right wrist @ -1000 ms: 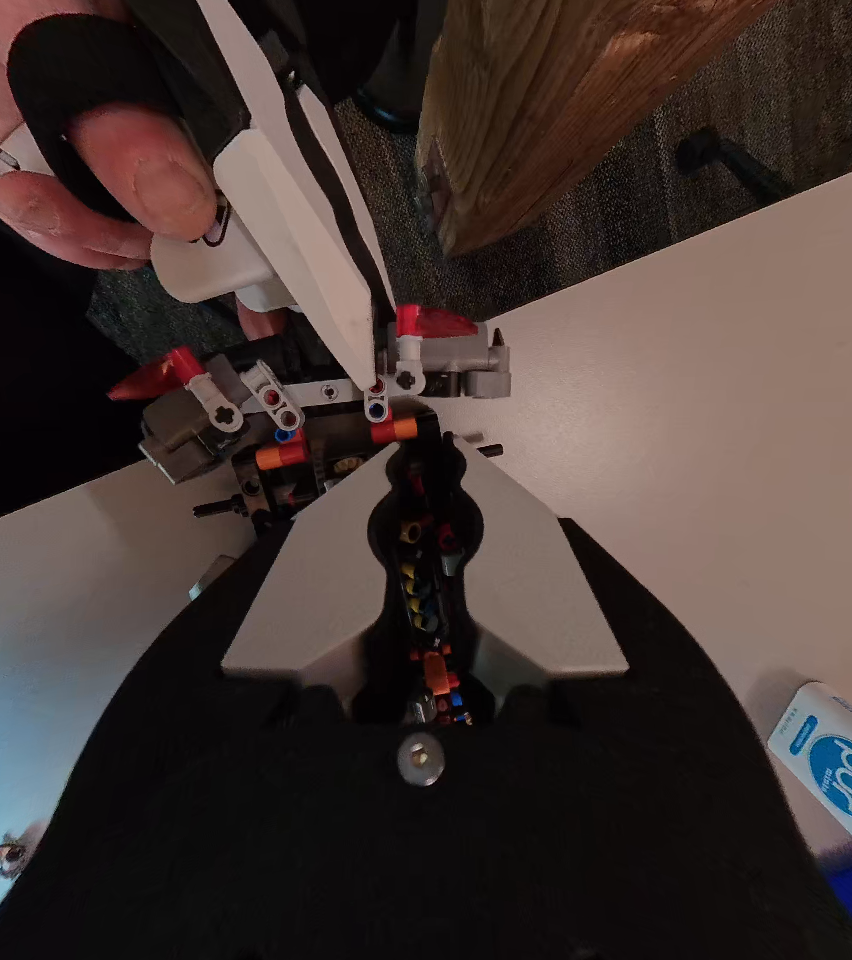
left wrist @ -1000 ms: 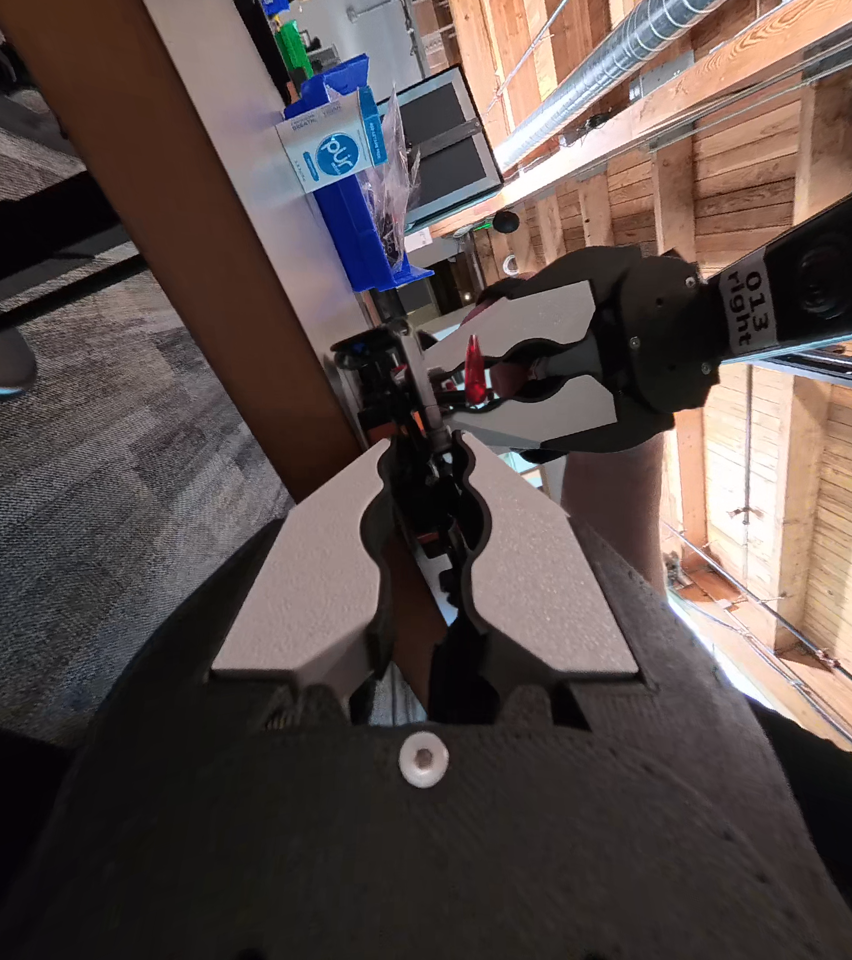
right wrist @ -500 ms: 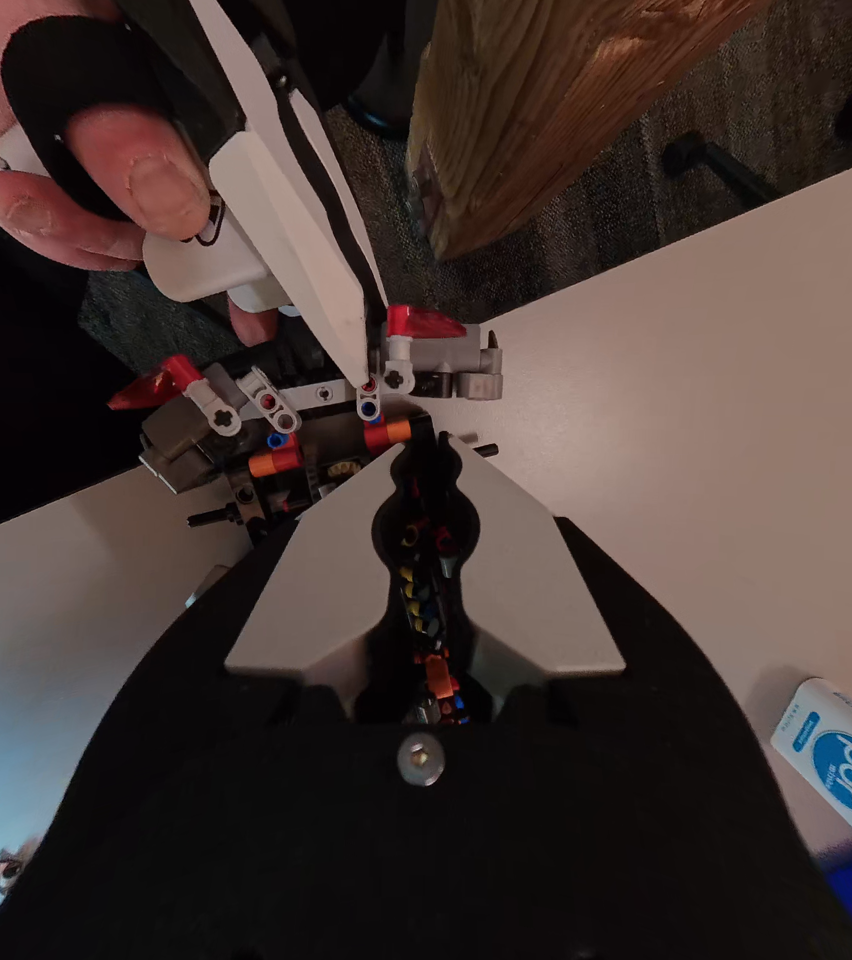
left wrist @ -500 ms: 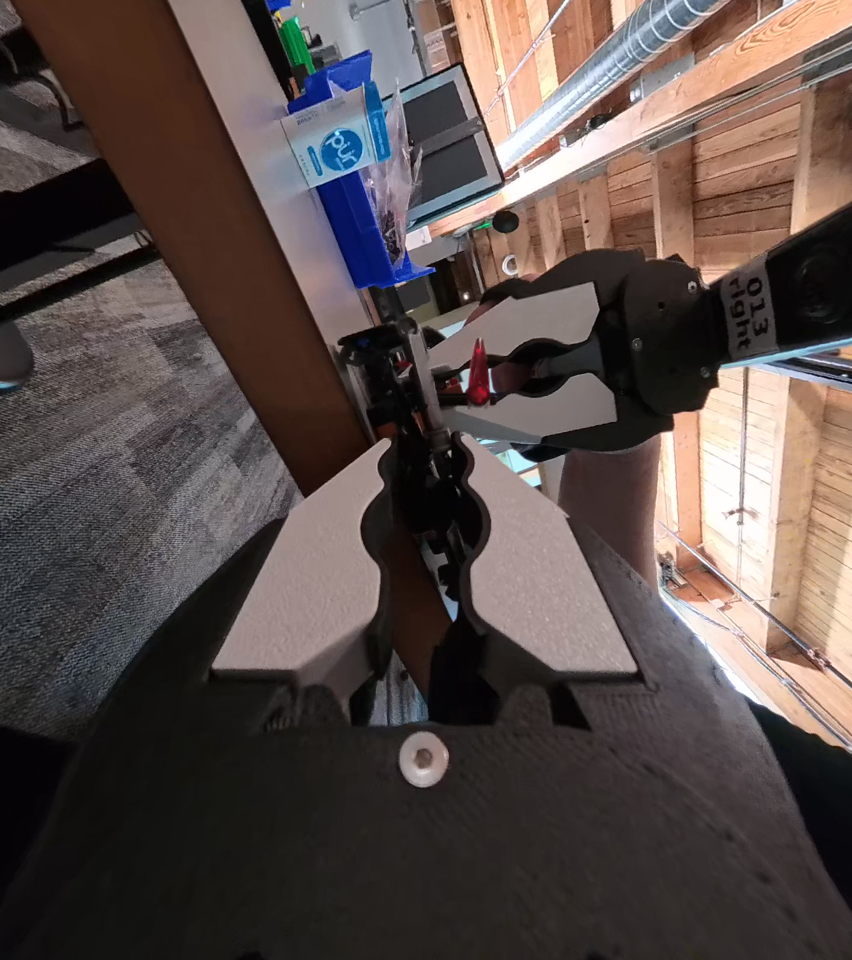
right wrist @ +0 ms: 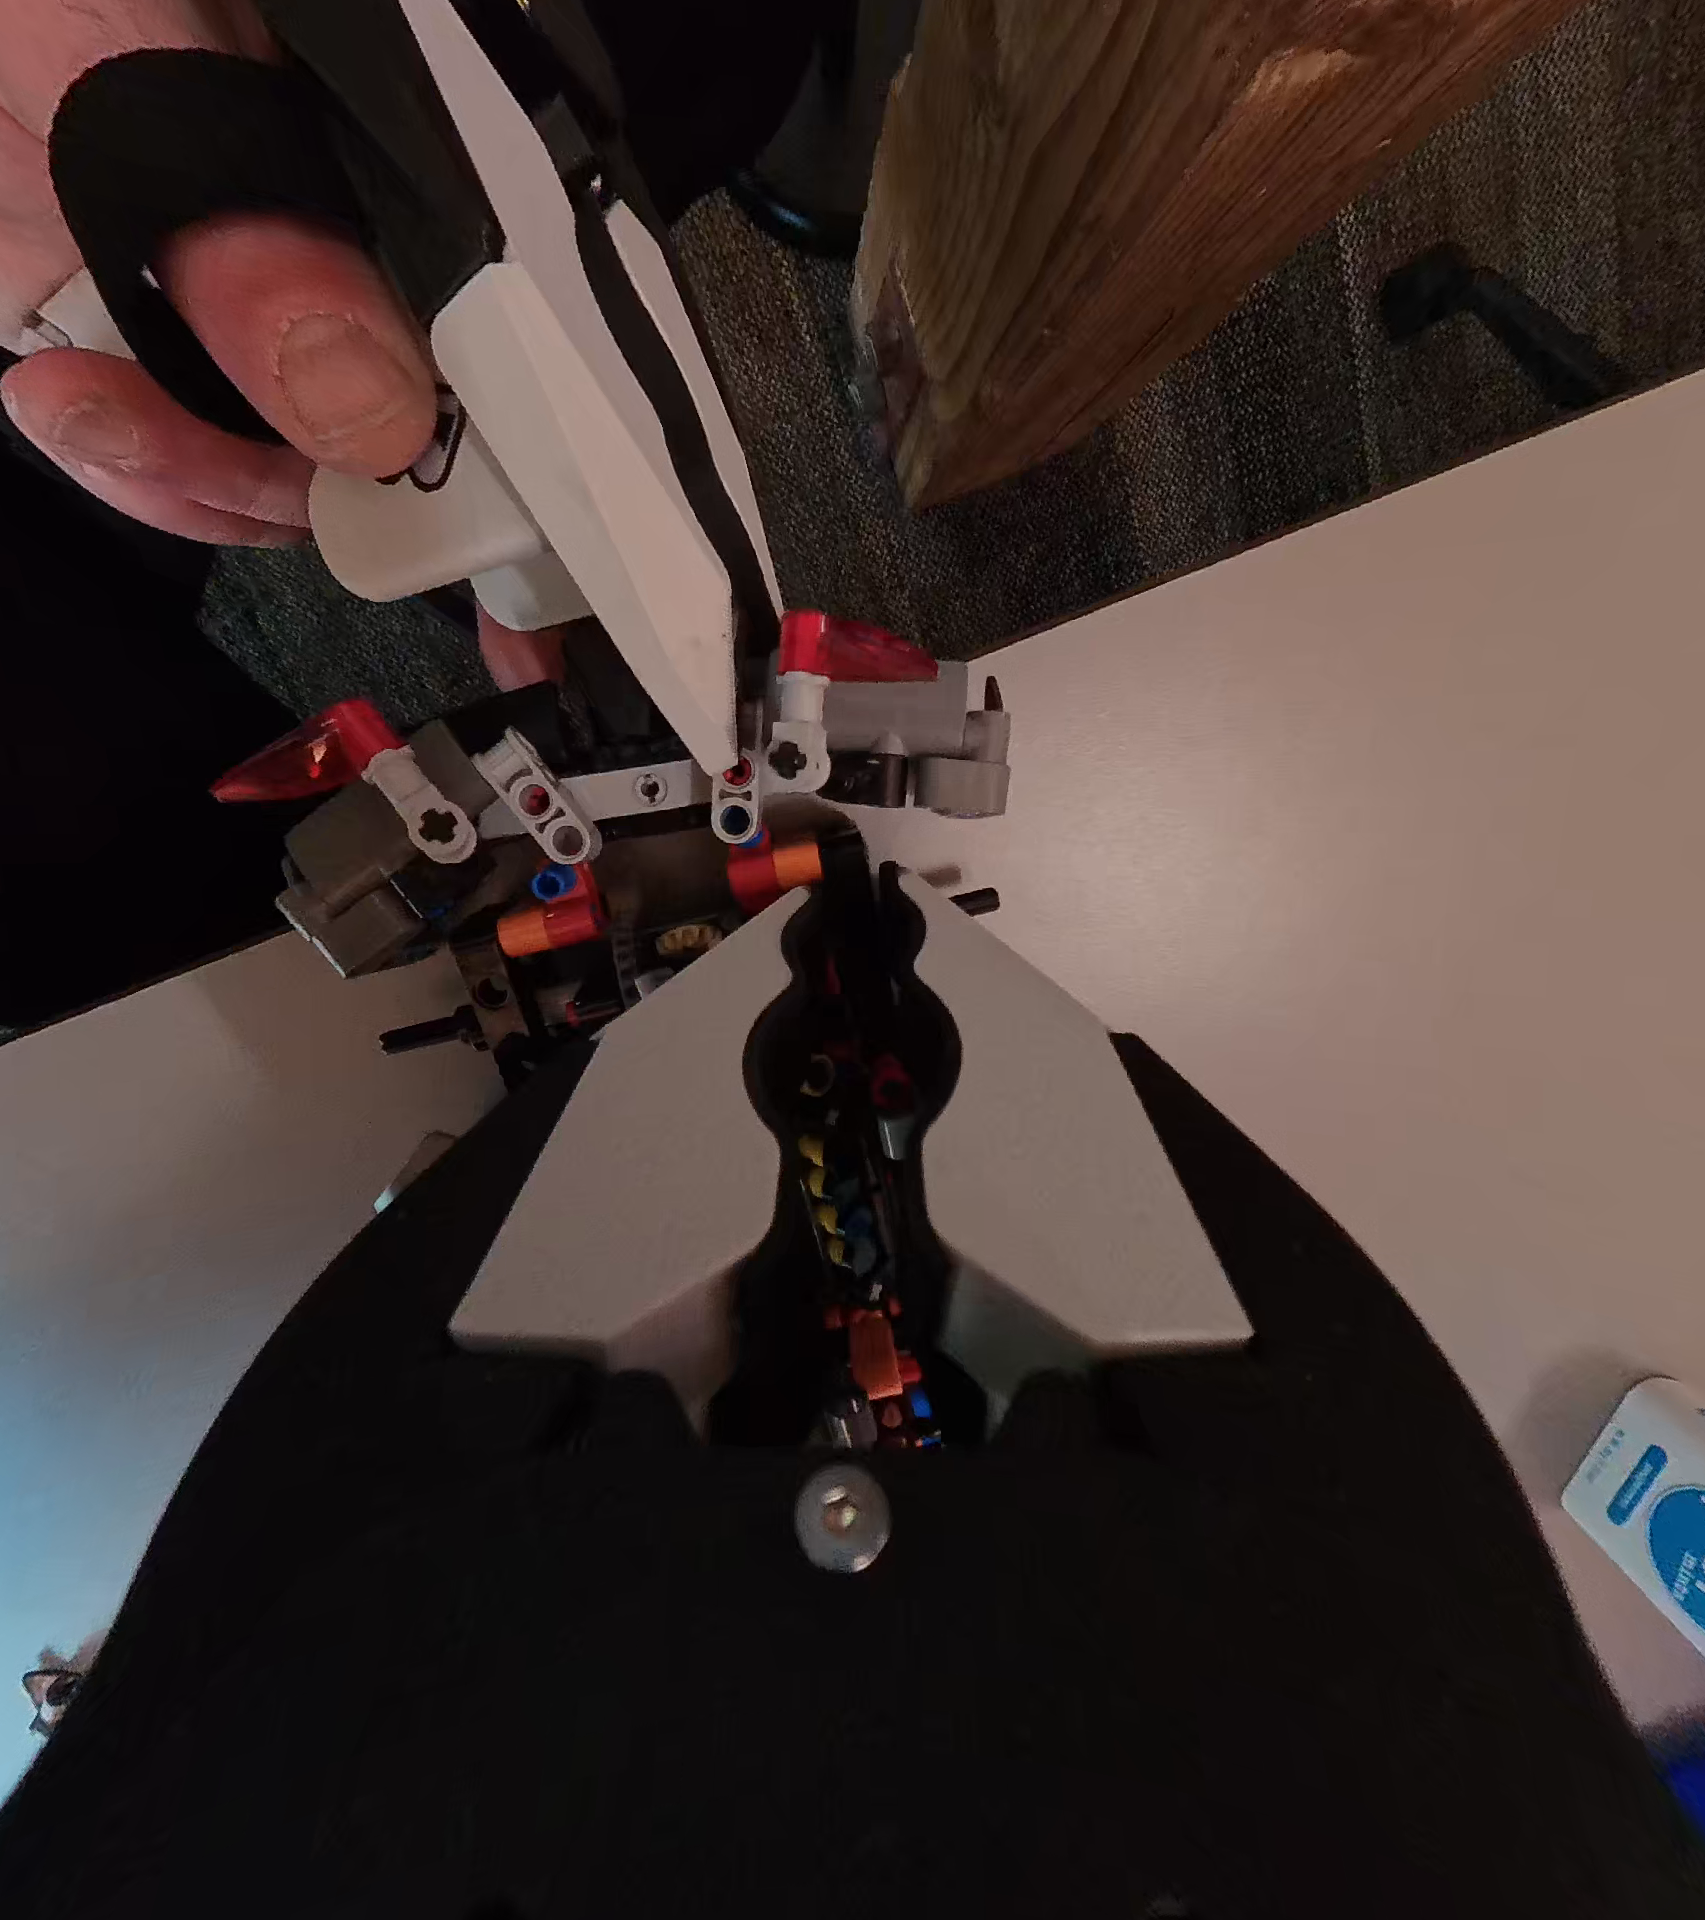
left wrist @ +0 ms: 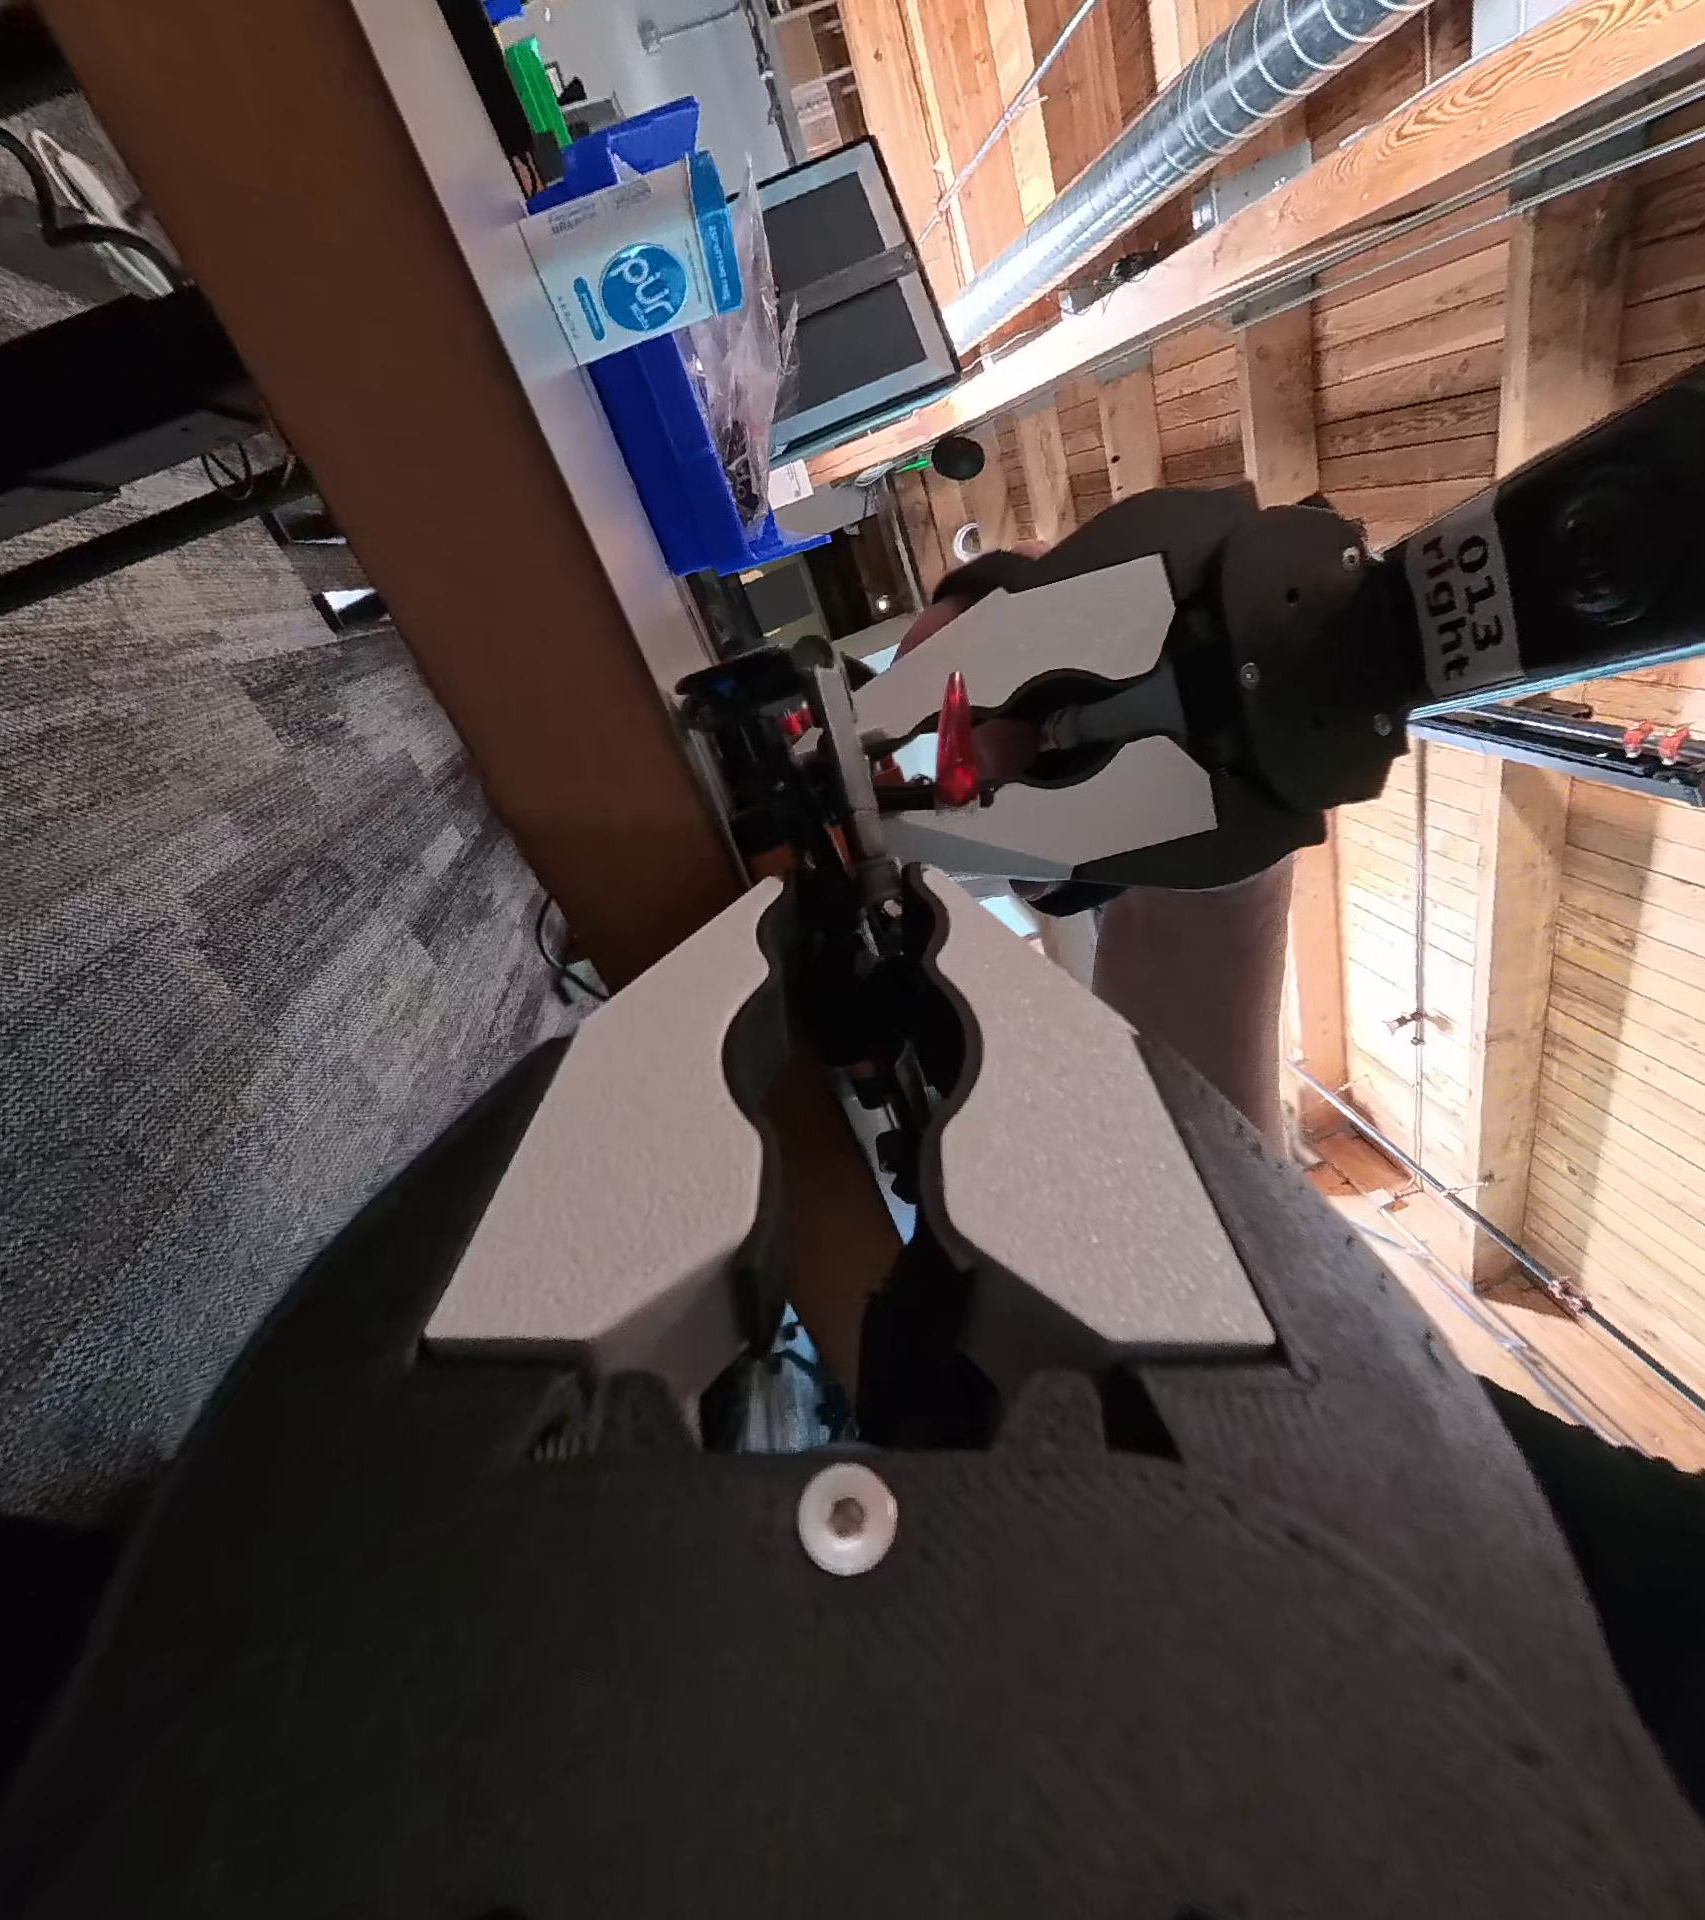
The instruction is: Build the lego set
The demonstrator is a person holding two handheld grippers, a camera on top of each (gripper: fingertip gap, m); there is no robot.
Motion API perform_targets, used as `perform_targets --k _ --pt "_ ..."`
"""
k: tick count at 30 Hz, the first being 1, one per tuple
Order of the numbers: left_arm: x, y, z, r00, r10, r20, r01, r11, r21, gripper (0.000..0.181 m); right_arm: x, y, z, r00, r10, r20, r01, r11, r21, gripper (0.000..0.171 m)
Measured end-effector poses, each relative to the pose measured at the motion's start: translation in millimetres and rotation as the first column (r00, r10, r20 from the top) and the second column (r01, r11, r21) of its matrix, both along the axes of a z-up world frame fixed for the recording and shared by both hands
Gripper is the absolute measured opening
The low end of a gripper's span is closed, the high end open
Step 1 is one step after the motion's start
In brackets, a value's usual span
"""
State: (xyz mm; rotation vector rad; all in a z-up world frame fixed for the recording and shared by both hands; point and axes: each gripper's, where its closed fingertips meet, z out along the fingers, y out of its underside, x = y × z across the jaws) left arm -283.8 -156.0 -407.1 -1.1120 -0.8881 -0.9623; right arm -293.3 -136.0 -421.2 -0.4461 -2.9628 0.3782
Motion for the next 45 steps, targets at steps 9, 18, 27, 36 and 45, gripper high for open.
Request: perform_targets --k 9,18,27,36,45 --pt "3 -3 1 1.0 -0.002 0.004 0.001 1.0 0.019 0.017 3 -2 2 1.0 0.005 -0.016 -0.005 1.0 0.002 0.007" --pt "6 -3 0 1.0 -0.004 0.006 0.004 1.0 0.019 0.017 7 0 6 1.0 0.006 -0.006 -0.006 1.0 0.011 0.014" --pt "8 -3 0 1.0 -0.004 0.004 0.004 0.999 0.038 0.017 10 0 9 1.0 0.013 -0.007 -0.013 1.0 0.005 0.018" --pt "8 -3 0 1.0 -0.001 0.003 0.001 0.999 0.035 0.017 12 -2 8 0.999 0.026 0.034 -0.026 1.0 -0.004 0.02" --pt "9 -4 -1 1.0 0.002 -0.004 -0.002 0.999 0.035 0.017 13 -3 6 0.999 -0.003 0.037 0.004 0.999 -0.037 0.017"
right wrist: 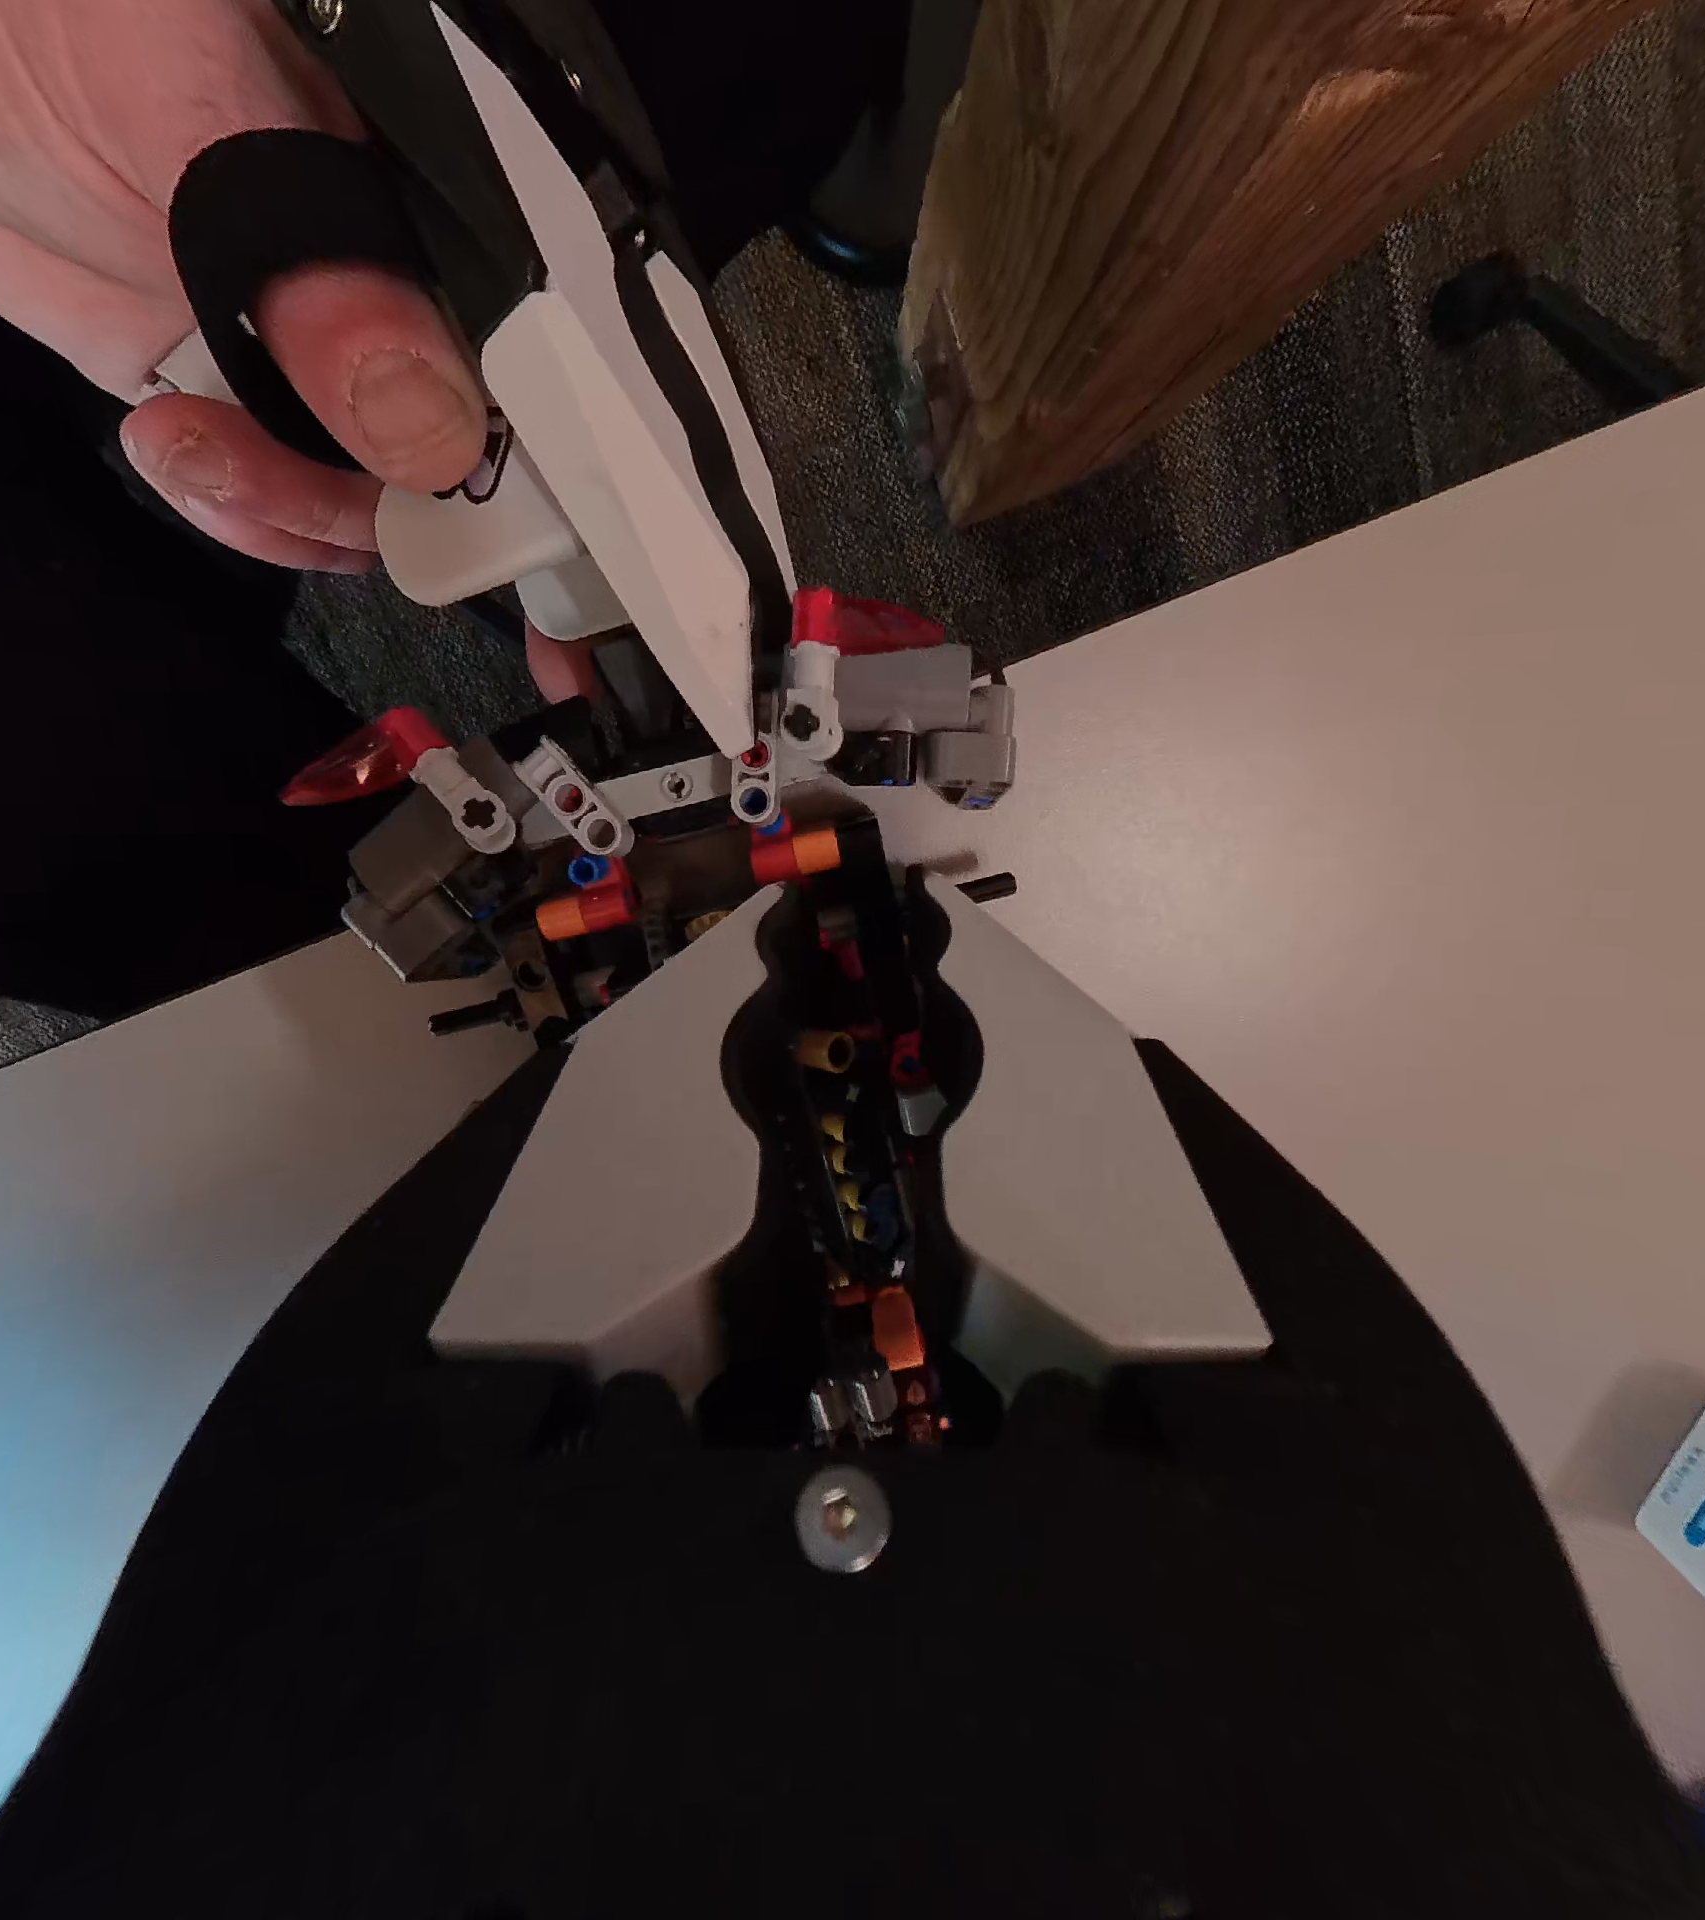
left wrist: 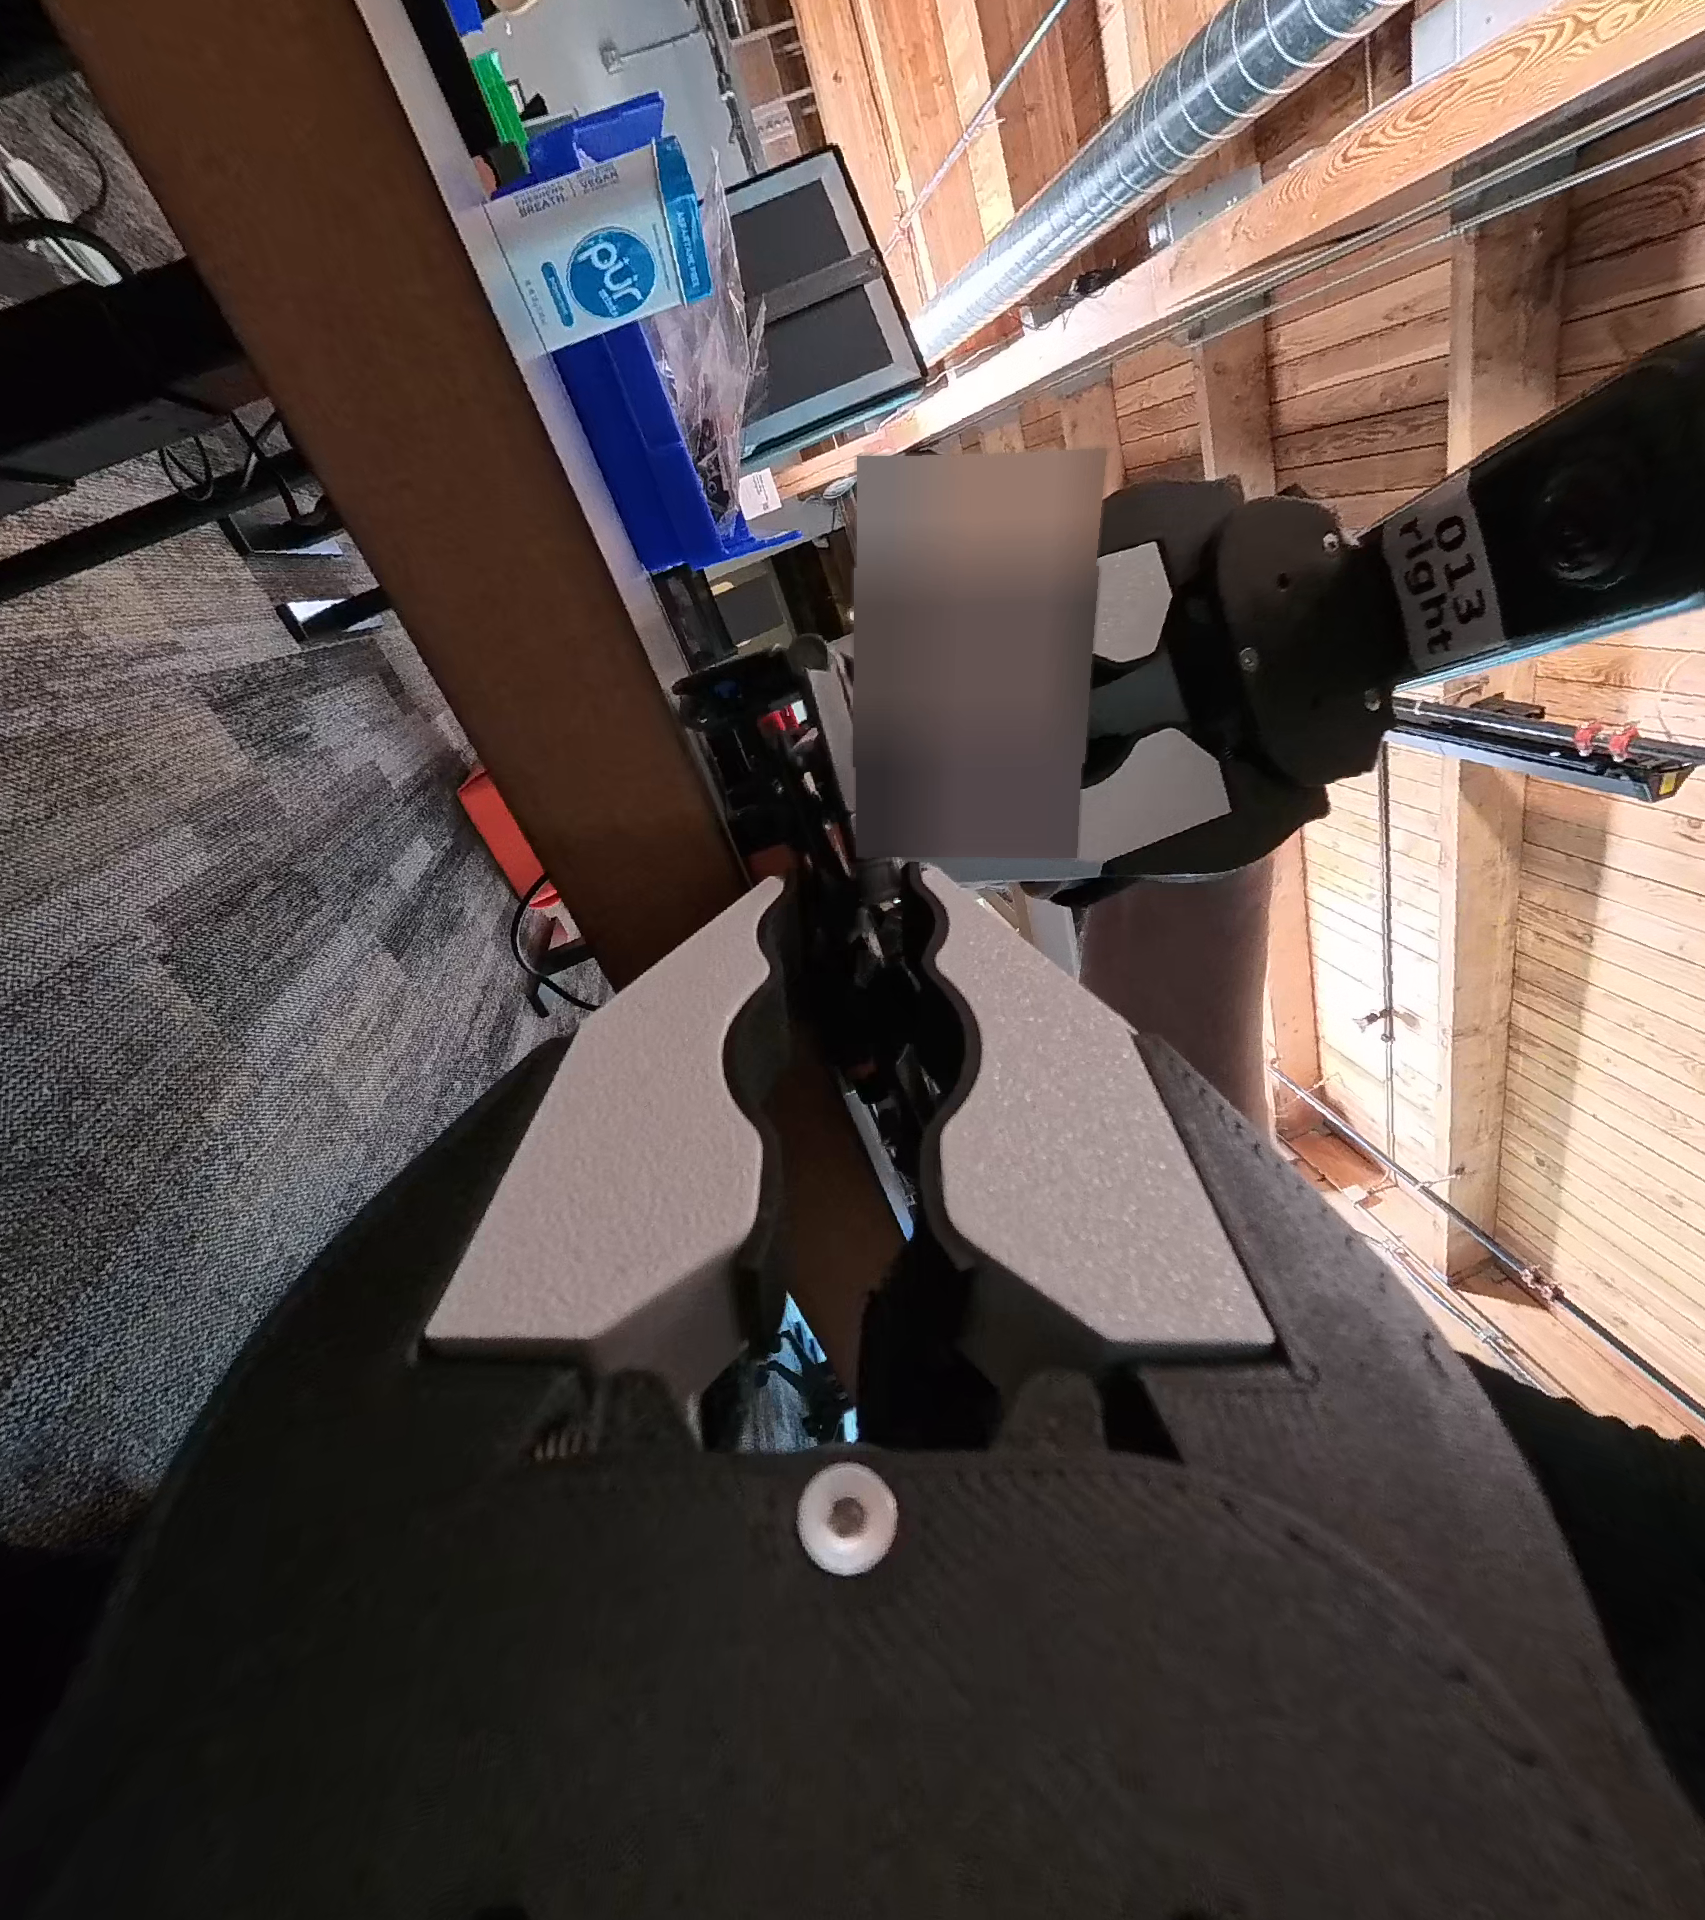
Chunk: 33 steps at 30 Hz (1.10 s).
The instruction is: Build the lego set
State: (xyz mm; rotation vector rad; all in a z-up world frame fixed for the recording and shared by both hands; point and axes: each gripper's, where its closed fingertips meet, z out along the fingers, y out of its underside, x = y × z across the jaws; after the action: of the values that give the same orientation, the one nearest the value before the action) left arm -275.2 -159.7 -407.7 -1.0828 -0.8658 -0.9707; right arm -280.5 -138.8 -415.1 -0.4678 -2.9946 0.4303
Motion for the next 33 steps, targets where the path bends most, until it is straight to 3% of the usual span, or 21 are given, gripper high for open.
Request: perform_targets --k 14,33 --pt "1.3 -2.1 3.3 1.0 -0.001 0.009 0.0 0.997 0.075 0.017 -1.1 -3.3 -3.0 1.0 -0.005 -0.025 0.004 0.999 -0.04 0.013" --pt "-1.2 -0.9 -1.2 0.995 -0.007 -0.098 0.002 0.999 -0.05 0.016 -4.7 -1.6 -4.7 0.998 -0.009 -0.063 0.008 1.0 -0.016 0.007"
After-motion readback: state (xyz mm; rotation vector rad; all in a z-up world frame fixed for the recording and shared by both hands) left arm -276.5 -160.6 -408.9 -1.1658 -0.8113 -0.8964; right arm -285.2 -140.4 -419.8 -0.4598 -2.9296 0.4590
